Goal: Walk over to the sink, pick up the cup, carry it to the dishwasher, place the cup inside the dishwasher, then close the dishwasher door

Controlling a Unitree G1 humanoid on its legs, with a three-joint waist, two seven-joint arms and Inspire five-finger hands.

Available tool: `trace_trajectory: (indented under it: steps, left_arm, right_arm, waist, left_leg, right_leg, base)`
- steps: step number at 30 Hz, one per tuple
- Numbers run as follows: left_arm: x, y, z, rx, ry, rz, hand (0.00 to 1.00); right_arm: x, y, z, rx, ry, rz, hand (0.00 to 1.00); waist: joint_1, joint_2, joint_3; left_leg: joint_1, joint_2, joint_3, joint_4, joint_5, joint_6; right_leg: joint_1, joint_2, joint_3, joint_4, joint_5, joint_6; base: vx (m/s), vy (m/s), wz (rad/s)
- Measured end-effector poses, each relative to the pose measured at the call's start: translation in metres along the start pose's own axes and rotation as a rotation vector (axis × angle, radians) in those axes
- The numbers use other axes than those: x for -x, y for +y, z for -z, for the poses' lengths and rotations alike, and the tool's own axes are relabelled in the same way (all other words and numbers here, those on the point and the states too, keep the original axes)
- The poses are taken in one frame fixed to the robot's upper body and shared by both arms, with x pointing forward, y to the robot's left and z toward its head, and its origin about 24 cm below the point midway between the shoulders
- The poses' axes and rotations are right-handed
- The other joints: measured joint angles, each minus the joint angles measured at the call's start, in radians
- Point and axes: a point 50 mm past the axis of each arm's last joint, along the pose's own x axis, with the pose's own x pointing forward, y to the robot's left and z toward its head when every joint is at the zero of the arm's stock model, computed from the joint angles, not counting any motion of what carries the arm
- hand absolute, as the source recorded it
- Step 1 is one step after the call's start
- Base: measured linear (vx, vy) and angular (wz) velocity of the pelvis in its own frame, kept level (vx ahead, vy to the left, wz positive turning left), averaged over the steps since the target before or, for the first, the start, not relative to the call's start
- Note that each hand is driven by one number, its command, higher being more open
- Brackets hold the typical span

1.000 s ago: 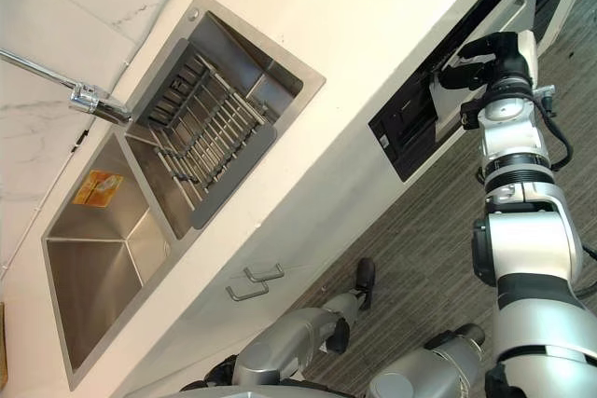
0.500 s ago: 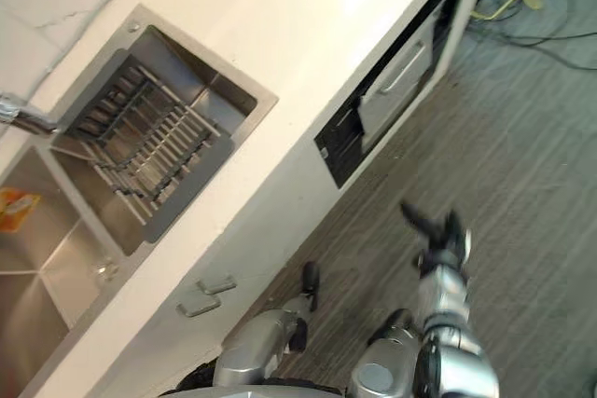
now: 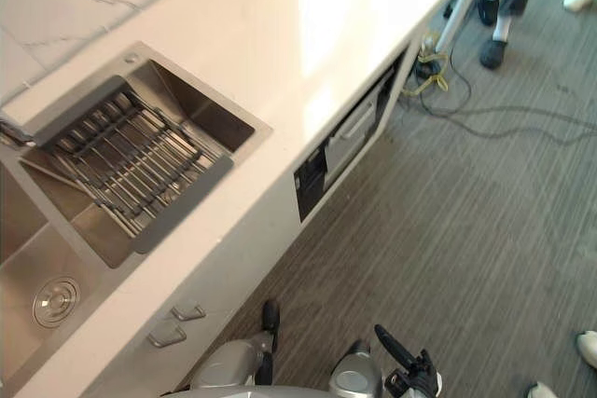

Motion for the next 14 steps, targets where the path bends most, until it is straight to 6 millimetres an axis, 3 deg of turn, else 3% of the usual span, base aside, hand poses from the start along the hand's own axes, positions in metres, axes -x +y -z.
trace_trajectory:
  steps: [1, 2, 4, 5, 6, 8, 10, 12, 14]
  left_arm:
    - [0.0, -0.001, -0.001, -0.009, 0.0, 0.003, 1.0]
    - [-0.001, -0.004, -0.001, -0.015, -0.002, 0.014, 1.0]
    - [-0.001, -0.004, -0.003, -0.016, -0.005, 0.014, 1.0]
    - [-0.001, -0.004, -0.005, -0.014, -0.012, 0.014, 1.0]
    - [-0.001, -0.005, -0.006, -0.015, -0.015, 0.016, 1.0]
    - [-0.002, -0.009, -0.006, -0.006, -0.013, 0.024, 1.0]
    - [-0.003, -0.011, -0.006, -0.002, -0.015, 0.031, 1.0]
    - [-0.004, -0.015, -0.005, 0.04, -0.022, 0.041, 1.0]
    - [-0.004, -0.019, 0.01, 0.107, -0.014, 0.055, 1.0]
  right_arm:
    - [-0.001, 0.002, -0.001, 0.012, 0.009, -0.022, 1.0]
    - [-0.001, 0.005, 0.003, 0.029, 0.041, -0.051, 1.0]
    - [0.0, 0.014, 0.009, 0.028, 0.064, -0.113, 1.0]
    - [0.001, 0.018, 0.009, 0.034, 0.054, -0.139, 1.0]
    - [0.001, 0.021, 0.009, 0.044, 0.043, -0.158, 1.0]
    - [0.002, 0.024, 0.008, 0.065, 0.034, -0.182, 1.0]
    - [0.003, 0.023, 0.013, 0.075, 0.044, -0.189, 1.0]
    - [0.005, 0.014, 0.018, 0.059, 0.057, -0.165, 1.0]
    - [0.006, 0.006, 0.021, 0.072, 0.063, -0.149, 1.0]
  waist:
    - [-0.004, 0.003, -0.002]
    - [-0.012, 0.022, -0.013]
    - [-0.018, 0.036, -0.03]
    - [-0.016, 0.033, -0.04]
    - [-0.016, 0.03, -0.044]
    - [-0.017, 0.031, -0.047]
    - [-0.036, 0.027, -0.058]
    - [-0.042, 0.012, -0.073]
    - [-0.029, 0.033, -0.115]
  left_leg:
    - [0.007, -0.005, -0.021, 0.003, -0.003, 0.005]
    - [0.023, 0.002, -0.059, 0.007, -0.003, 0.009]
    - [0.032, 0.044, -0.124, 0.017, -0.003, 0.017]
    - [0.042, 0.061, -0.16, 0.014, -0.003, 0.017]
    - [0.062, 0.065, -0.192, 0.003, -0.003, 0.017]
    - [0.097, 0.058, -0.232, -0.01, -0.006, 0.018]
    - [0.122, 0.036, -0.289, -0.01, -0.013, 0.02]
    - [0.165, -0.005, -0.341, -0.003, -0.035, 0.018]
    - [0.175, 0.006, -0.328, -0.004, -0.066, 0.018]
  right_leg:
    - [-0.01, -0.004, 0.054, 0.042, 0.022, -0.001]
    - [-0.044, 0.017, 0.153, 0.131, 0.088, -0.036]
    - [-0.055, 0.129, 0.263, 0.093, 0.006, -0.032]
    - [-0.044, 0.212, 0.293, 0.005, -0.043, -0.049]
    - [-0.032, 0.274, 0.31, -0.094, -0.054, -0.059]
    - [-0.037, 0.342, 0.362, -0.203, -0.043, -0.077]
    - [-0.055, 0.373, 0.438, -0.238, -0.013, -0.121]
    - [-0.046, 0.353, 0.476, -0.201, 0.074, -0.205]
    - [-0.038, 0.355, 0.461, -0.203, 0.043, -0.193]
  base:
    - [0.21, 0.07, 0.75]
    - [0.21, 0.066, 0.95]
    - [0.18, -0.005, 0.9]
    - [0.14, -0.087, 0.84]
    - [0.14, -0.086, 0.81]
    - [0.17, -0.109, 0.73]
    - [0.13, -0.084, 0.92]
    - [0.13, -0.07, 0.84]
    - [0.08, -0.033, 0.23]
